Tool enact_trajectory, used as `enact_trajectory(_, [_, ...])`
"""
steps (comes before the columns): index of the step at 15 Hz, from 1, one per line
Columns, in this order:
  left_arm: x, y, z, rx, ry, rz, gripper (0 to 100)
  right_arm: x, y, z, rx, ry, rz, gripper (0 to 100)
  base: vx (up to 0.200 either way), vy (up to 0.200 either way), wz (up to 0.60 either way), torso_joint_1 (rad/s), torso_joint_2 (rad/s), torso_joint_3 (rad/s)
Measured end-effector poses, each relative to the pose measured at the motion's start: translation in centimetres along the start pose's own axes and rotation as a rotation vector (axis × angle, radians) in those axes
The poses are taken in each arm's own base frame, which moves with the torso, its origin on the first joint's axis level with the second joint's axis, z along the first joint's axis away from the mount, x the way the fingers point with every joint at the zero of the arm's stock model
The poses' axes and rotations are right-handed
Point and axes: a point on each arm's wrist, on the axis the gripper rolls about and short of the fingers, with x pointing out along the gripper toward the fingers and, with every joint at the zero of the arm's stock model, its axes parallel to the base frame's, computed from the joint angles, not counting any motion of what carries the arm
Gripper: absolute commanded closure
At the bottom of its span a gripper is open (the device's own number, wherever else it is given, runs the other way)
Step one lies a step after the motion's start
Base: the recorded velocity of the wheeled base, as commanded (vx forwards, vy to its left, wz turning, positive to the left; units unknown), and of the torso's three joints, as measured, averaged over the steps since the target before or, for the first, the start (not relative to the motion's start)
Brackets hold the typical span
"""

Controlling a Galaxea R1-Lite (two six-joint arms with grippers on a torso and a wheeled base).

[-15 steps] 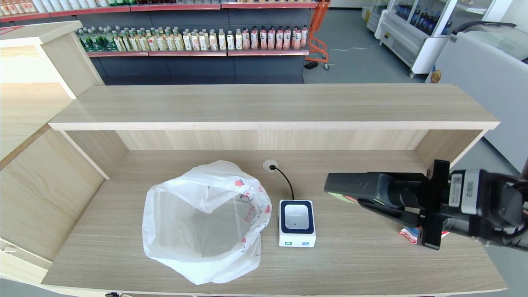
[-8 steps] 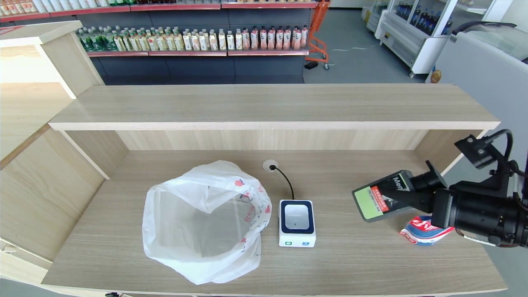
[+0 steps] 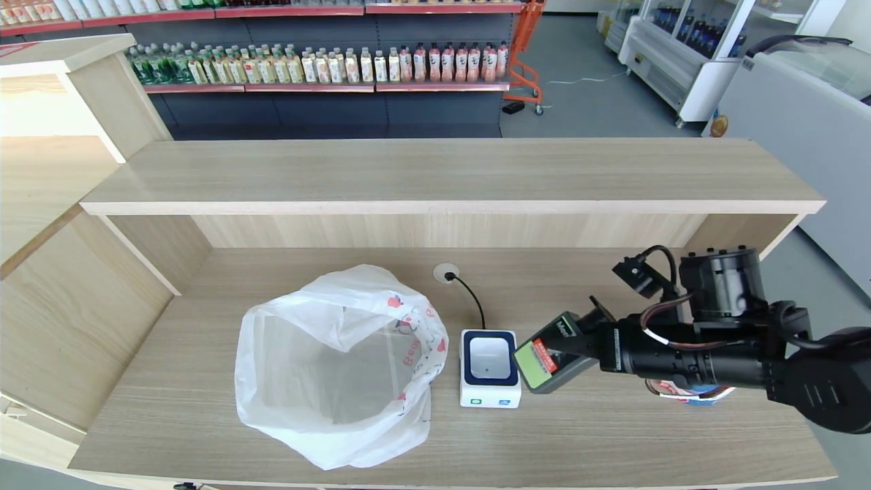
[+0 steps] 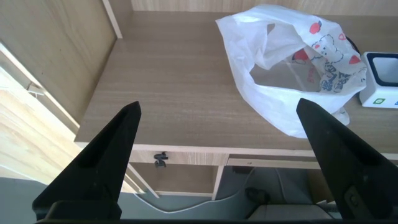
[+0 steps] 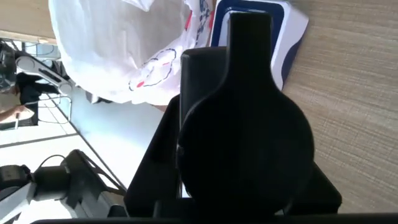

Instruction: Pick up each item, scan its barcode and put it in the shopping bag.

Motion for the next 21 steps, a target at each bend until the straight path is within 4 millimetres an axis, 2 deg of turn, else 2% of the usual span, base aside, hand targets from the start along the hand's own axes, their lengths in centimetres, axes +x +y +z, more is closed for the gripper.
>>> enact_trajectory(4, [0.0,0.0,0.0,0.000,0.000,0.000,0,3.5,-0.4,-0.4,-0.003,0.042,-0.052,100,0.000,0.000,0.00,0.000,0.00,0.000])
enact_trajectory(10, [0.0,0.0,0.0,0.000,0.000,0.000,0,6.6,-0.7,0.2,-0.013,0.057,-0.041,100,0.000,0.000,0.00,0.000,0.00,0.000])
enact_trajectory(15, [0.0,0.0,0.0,0.000,0.000,0.000,0,7.9,-1.0,0.0,-0.013,0.071,-0.042,100,0.000,0.000,0.00,0.000,0.00,0.000])
enact_trajectory(21, [0.0,0.0,0.0,0.000,0.000,0.000,0,8.4,-1.2,-0.3,-0.013,0.077,-0.059,100,0.000,0.000,0.00,0.000,0.00,0.000])
